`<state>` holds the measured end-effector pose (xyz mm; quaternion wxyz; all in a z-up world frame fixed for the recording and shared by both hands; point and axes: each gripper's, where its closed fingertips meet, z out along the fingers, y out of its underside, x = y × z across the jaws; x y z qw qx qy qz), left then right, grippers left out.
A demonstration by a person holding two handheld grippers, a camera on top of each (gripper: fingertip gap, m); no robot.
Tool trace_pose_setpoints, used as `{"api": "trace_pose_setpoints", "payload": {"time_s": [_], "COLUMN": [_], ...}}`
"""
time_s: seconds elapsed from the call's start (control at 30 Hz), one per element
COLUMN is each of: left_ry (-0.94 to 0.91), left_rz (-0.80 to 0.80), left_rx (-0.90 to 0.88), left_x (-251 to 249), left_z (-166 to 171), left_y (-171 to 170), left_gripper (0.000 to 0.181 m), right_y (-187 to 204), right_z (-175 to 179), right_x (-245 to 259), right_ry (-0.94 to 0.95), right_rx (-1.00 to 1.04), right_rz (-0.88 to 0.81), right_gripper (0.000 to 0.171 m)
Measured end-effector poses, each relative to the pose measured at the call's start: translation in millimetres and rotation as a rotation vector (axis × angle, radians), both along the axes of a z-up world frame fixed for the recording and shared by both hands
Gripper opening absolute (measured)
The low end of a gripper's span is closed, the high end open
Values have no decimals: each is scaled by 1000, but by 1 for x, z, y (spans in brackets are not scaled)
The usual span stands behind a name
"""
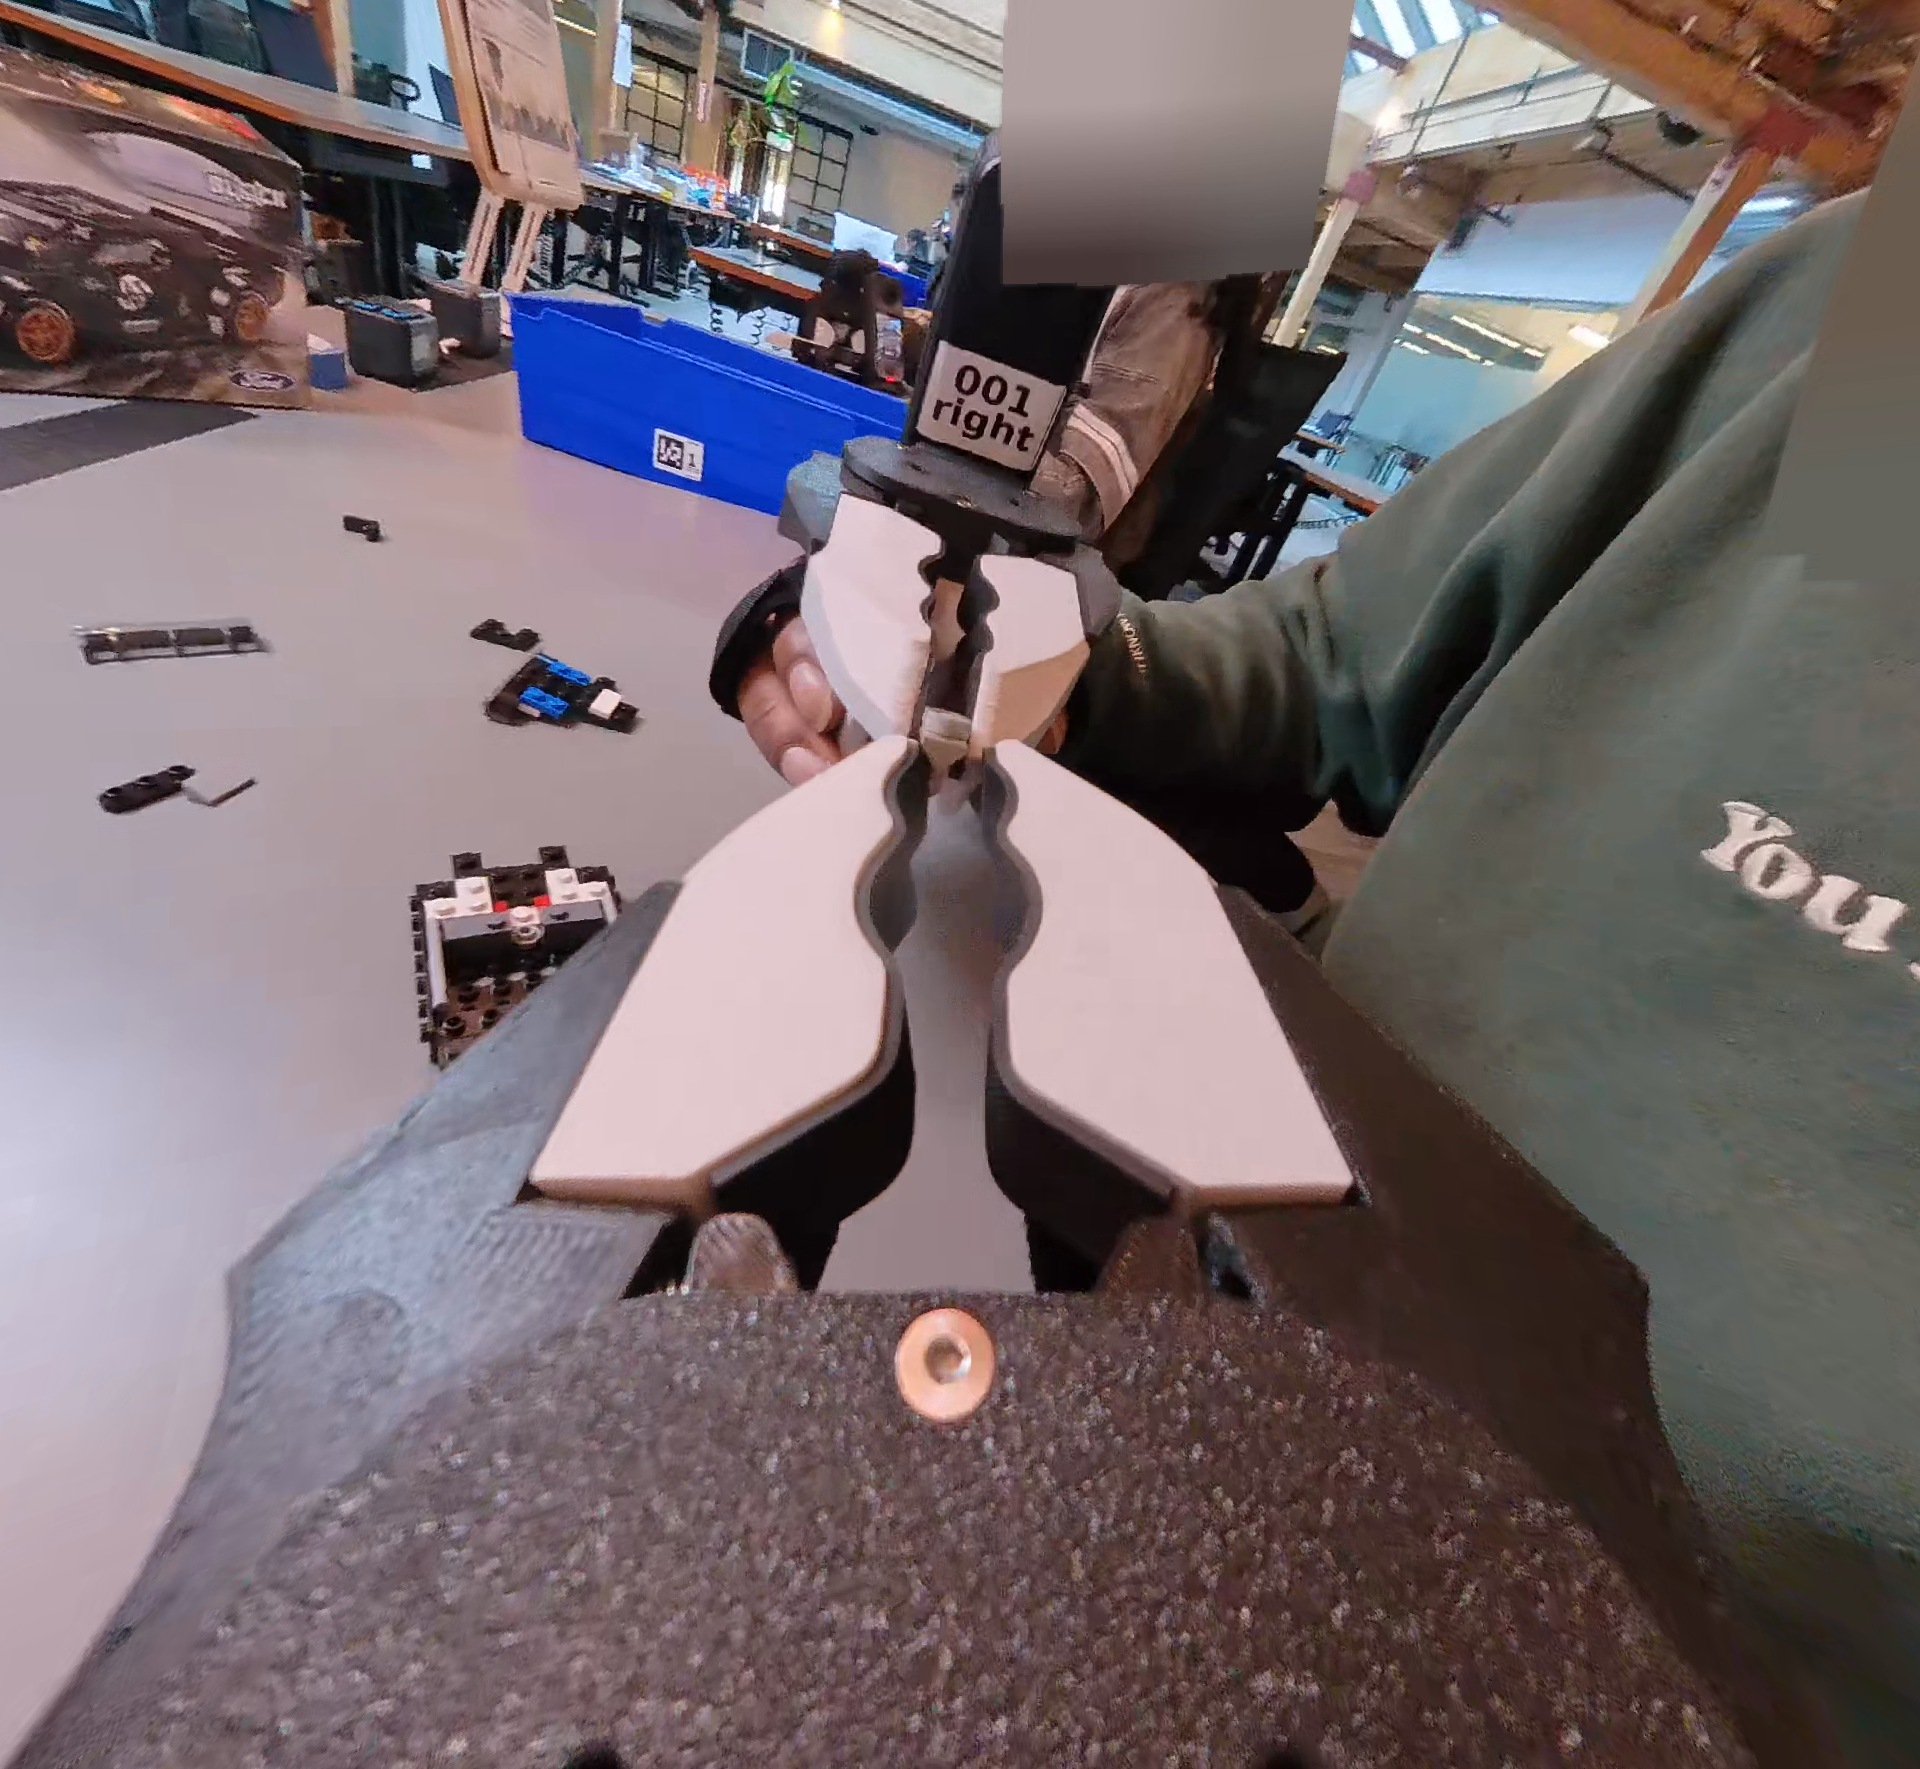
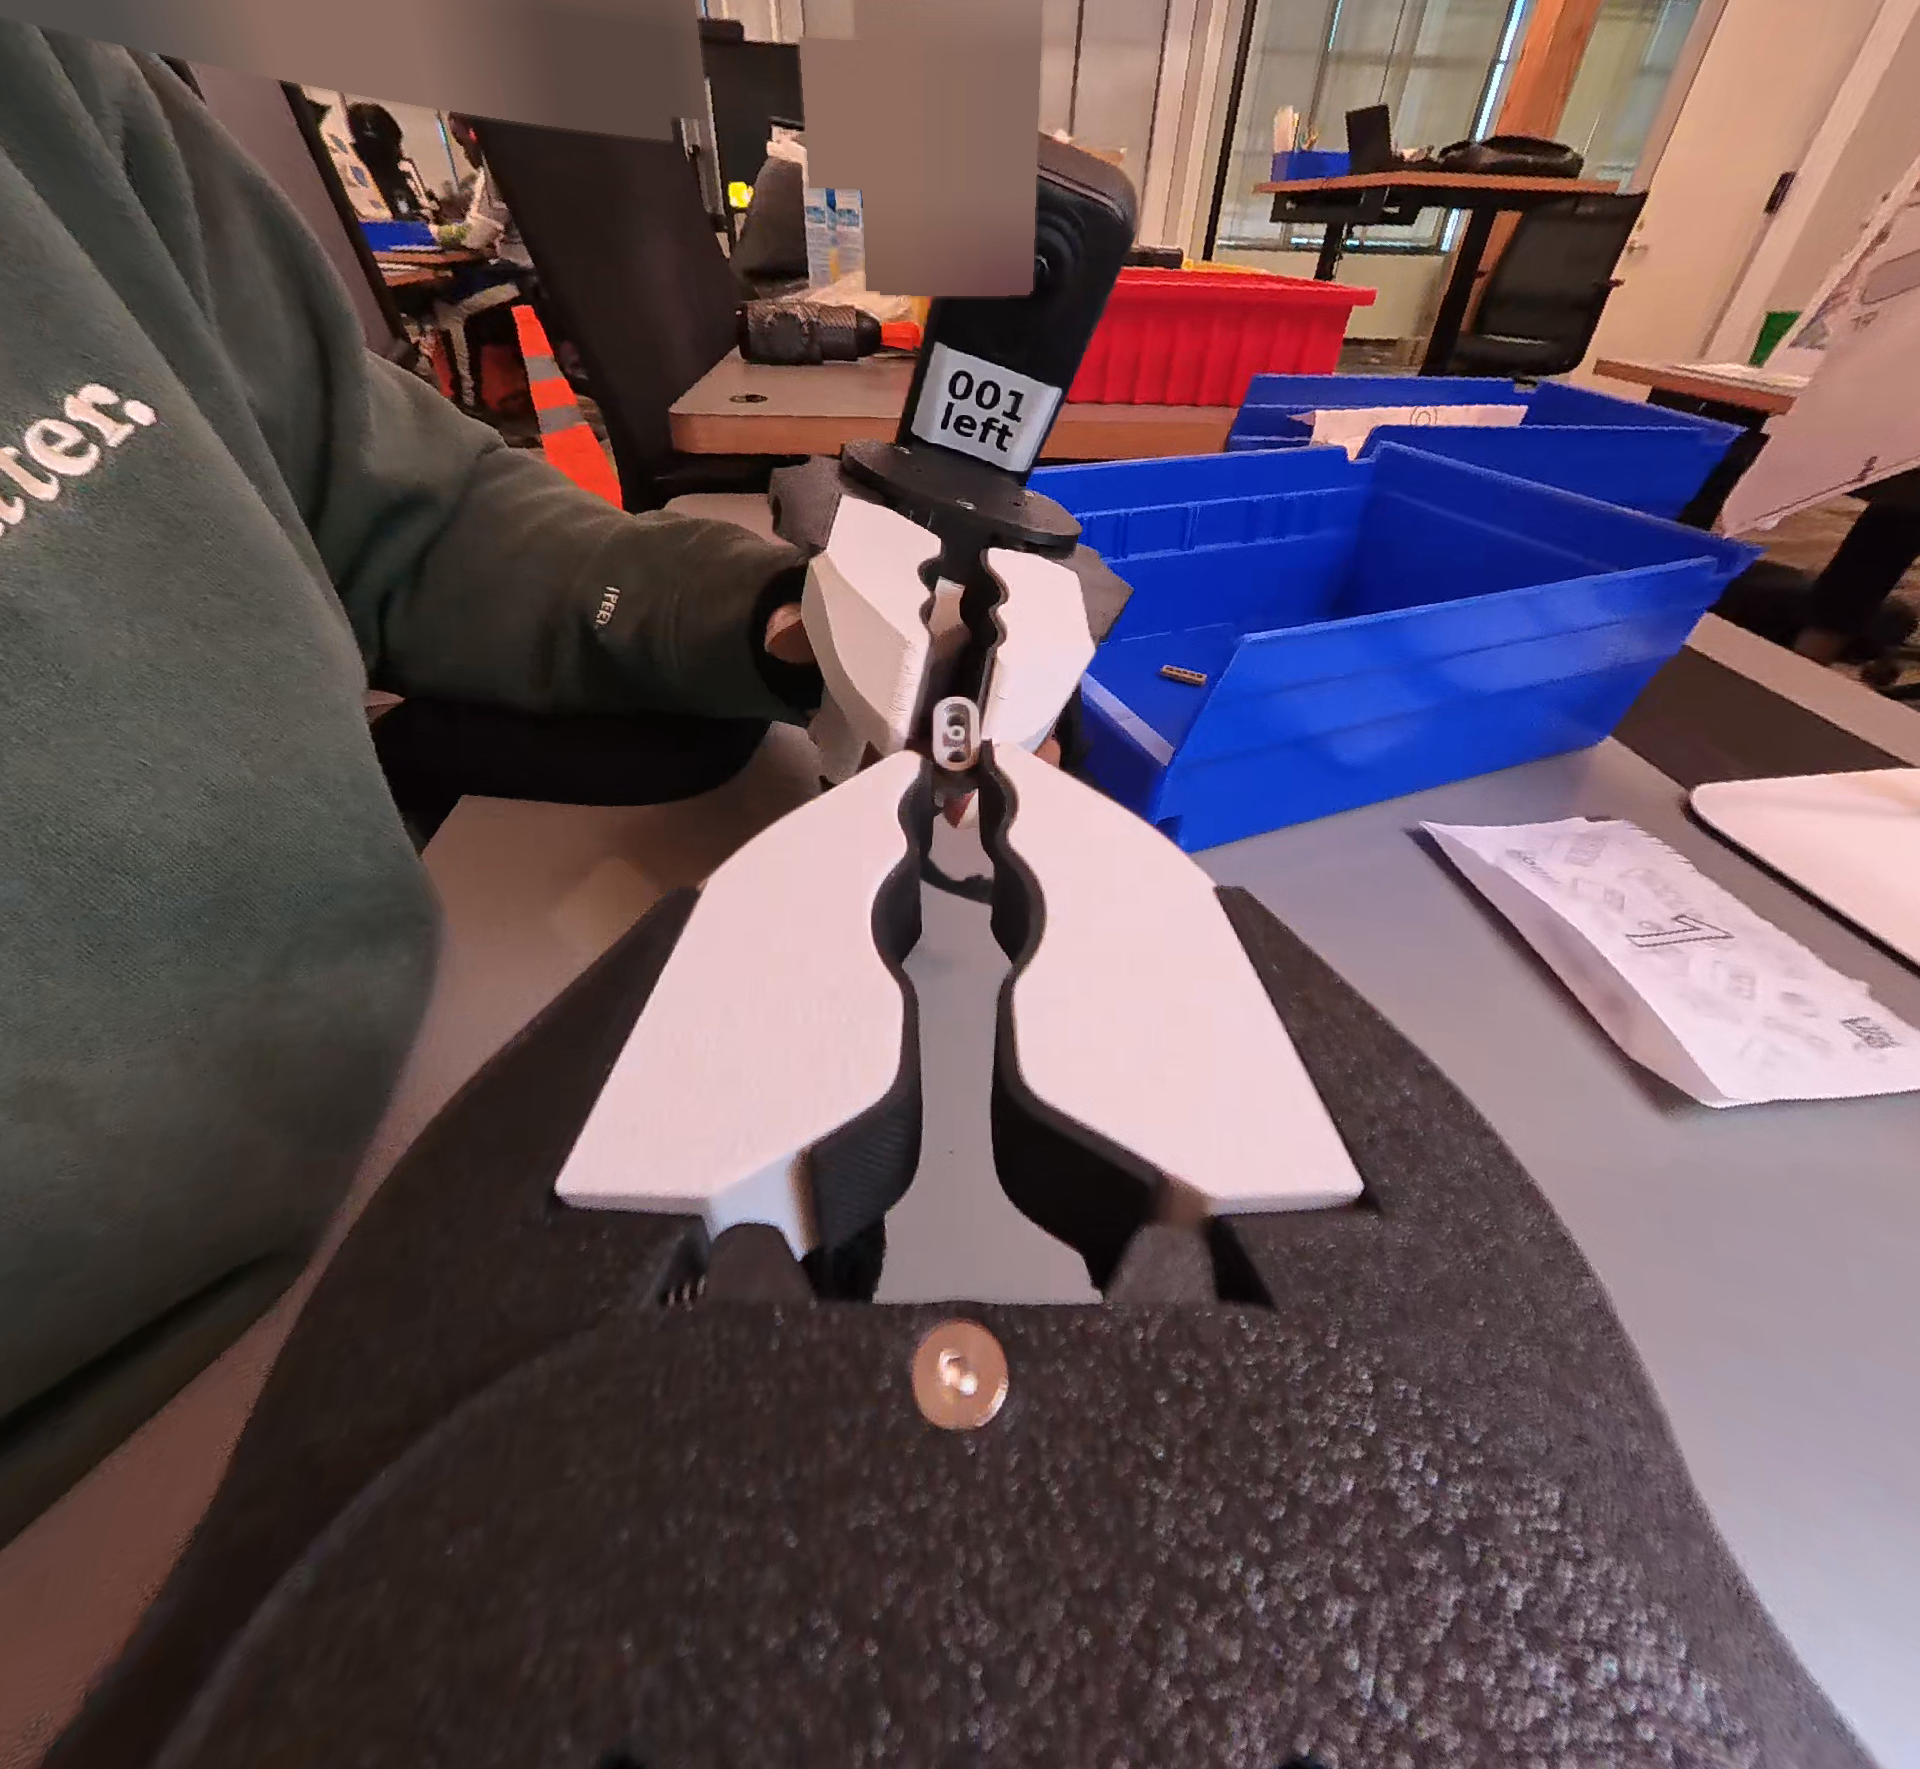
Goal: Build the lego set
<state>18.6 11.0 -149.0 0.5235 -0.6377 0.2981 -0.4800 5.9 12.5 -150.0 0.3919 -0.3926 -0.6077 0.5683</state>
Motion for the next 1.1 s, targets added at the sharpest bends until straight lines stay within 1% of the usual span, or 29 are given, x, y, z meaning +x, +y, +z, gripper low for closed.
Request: {"api": "trace_pose_setpoints", "payload": {"time_s": [0.07, 0.13, 0.27, 0.37, 0.43, 0.57, 0.67, 0.7, 0.83, 0.97, 1.03, 1.1], "left_ry": [-6, -28, -28, -36, -15, 73, 166, 178, 196, 226, 214, 231], "left_rz": [-3, -12, 0, 21, 21, 44, 38, 32, 8, -7, -11, -17], "left_rx": [-6, -25, -46, -66, -47, -10, 23, 27, 34, 47, 49, 53], "left_x": [0, 1, 0, -2, -1, -2, -2, -1, 1, 1, 1, 2], "left_z": [-1, 0, -6, -8, -9, -16, -25, -26, -30, -33, -31, -34], "left_y": [0, 0, 4, 9, 8, 9, 7, 6, 3, 0, 0, -1], "left_gripper": [7, 11, 10, 14, 9, 8, 8, 8, 9, 8, 8, 8], "right_y": [0, 2, 5, 6, 6, 8, 6, 3, 0, -3, -2, -4], "right_z": [-1, -2, -8, -12, -13, -21, -19, -21, -25, -29, -35, -37], "right_x": [0, 0, 0, 0, 0, 0, 2, 3, 4, 4, 4, 5], "right_ry": [1, 1, -13, -23, -28, -87, -99, -113, -152, -170, -205, -210], "right_rx": [13, 38, 77, 68, 69, 73, 84, 95, 115, 160, 184, 180], "right_rz": [-5, -19, -36, -34, -30, -33, -24, -12, 0, -4, -7, 4], "right_gripper": [8, 8, 8, 8, 8, 8, 12, 7, 7, 8, 13, 12]}}
